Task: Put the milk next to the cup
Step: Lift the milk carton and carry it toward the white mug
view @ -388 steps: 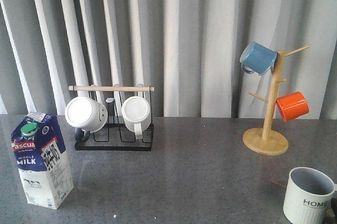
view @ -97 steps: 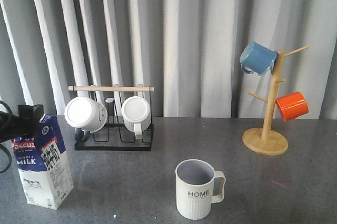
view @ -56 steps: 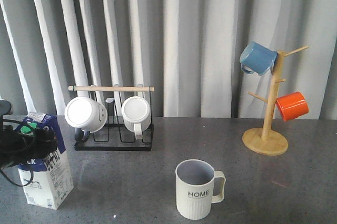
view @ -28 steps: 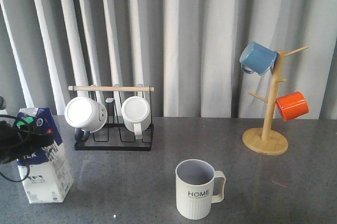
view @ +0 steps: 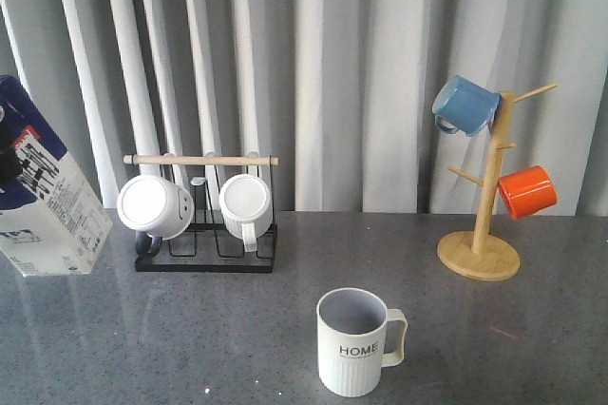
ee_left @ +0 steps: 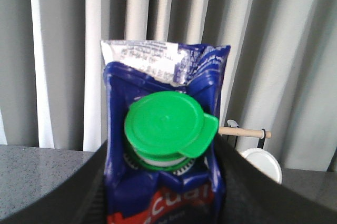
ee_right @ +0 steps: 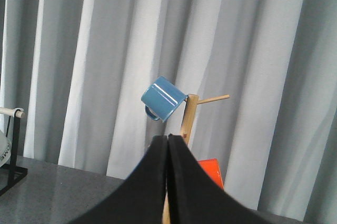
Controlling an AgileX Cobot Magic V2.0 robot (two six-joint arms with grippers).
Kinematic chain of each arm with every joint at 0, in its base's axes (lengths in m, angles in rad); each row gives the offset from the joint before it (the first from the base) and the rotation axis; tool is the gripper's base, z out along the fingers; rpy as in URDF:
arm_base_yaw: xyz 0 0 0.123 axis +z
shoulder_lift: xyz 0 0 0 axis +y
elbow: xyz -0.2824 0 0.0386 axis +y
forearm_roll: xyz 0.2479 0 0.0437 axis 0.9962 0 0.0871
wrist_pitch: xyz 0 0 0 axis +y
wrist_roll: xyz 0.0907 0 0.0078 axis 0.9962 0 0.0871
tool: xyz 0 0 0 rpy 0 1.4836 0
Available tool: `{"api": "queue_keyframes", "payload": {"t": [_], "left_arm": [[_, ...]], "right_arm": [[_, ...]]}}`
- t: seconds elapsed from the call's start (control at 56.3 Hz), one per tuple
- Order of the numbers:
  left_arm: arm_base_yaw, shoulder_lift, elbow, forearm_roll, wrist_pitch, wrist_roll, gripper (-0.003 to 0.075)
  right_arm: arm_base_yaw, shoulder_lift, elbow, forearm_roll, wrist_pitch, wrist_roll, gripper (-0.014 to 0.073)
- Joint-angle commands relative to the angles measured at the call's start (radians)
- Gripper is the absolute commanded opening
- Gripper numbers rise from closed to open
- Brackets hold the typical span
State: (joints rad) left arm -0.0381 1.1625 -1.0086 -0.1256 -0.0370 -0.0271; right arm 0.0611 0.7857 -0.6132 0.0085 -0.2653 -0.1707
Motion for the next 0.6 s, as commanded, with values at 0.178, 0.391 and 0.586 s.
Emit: {"api": "queue_keyframes", "payload": {"t": [0.178, 0.391, 0.586], "left_arm": [[-0.17, -0.023, -0.034, -0.644, -0.046, 0.68, -0.0004], [-0.435, 0.022, -0.034, -1.223, -0.477, 1.119, -0.0003], [-0.608, 0.147, -0.035, -1.273, -0.672, 1.126, -0.0003]], "right_arm": [[-0.008, -0.006, -0.026, -0.008, -0.078, -0.003, -0.0008], [-0.008, -0.006, -0.026, -0.008, -0.078, -0.003, -0.0008], [-0.008, -0.006, -0.026, -0.008, -0.078, -0.003, -0.0008]]}}
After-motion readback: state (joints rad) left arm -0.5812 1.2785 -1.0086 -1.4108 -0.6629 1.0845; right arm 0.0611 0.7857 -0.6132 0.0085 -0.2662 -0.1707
